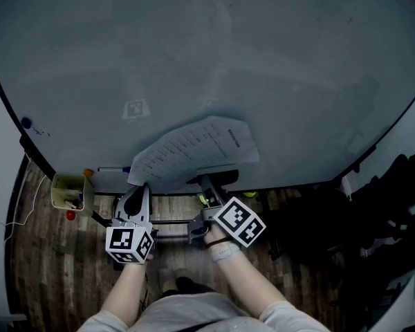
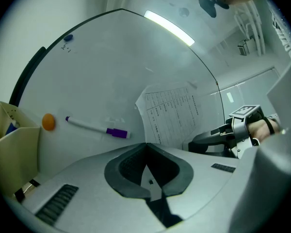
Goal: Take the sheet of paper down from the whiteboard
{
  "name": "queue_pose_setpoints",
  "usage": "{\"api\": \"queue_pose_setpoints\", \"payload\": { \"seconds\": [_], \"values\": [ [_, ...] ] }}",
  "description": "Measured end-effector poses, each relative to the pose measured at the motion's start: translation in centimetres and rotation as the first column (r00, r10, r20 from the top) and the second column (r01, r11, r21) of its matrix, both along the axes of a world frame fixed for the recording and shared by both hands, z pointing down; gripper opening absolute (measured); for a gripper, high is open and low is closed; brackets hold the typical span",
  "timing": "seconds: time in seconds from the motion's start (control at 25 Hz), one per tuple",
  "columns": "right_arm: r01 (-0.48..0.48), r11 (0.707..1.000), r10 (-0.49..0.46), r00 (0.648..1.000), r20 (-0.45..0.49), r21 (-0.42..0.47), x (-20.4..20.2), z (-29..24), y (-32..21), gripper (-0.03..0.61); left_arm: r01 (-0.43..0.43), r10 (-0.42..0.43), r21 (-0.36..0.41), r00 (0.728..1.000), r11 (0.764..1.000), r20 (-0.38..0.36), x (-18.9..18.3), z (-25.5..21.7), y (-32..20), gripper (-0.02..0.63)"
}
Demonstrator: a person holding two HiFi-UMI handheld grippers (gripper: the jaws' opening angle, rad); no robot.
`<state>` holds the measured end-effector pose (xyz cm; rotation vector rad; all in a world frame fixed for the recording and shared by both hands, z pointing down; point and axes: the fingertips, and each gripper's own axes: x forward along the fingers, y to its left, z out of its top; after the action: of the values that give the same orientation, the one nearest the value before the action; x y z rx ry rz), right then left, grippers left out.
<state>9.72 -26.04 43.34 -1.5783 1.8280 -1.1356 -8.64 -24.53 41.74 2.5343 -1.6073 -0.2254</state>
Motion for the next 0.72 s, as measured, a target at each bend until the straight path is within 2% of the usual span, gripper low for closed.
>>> {"api": "queue_pose_setpoints", "payload": {
  "seconds": [0.48, 0.72],
  "values": [
    [-0.007, 1.000, 0.008, 0.999, -0.036, 0.009, 0.2, -0.2, 0.1, 0.232, 0.024, -0.025, -0.010, 1.000, 1.000, -0.016, -1.4, 0.4, 0.6, 0.014],
    [-0.013, 1.000, 0.014, 0.999, -0.046, 0.007, -0.7, 0.5, -0.3, 0.232, 0.019, -0.019, 0.000, 1.000, 1.000, 0.009, -2.6, 1.2, 0.7, 0.014]
  ]
}}
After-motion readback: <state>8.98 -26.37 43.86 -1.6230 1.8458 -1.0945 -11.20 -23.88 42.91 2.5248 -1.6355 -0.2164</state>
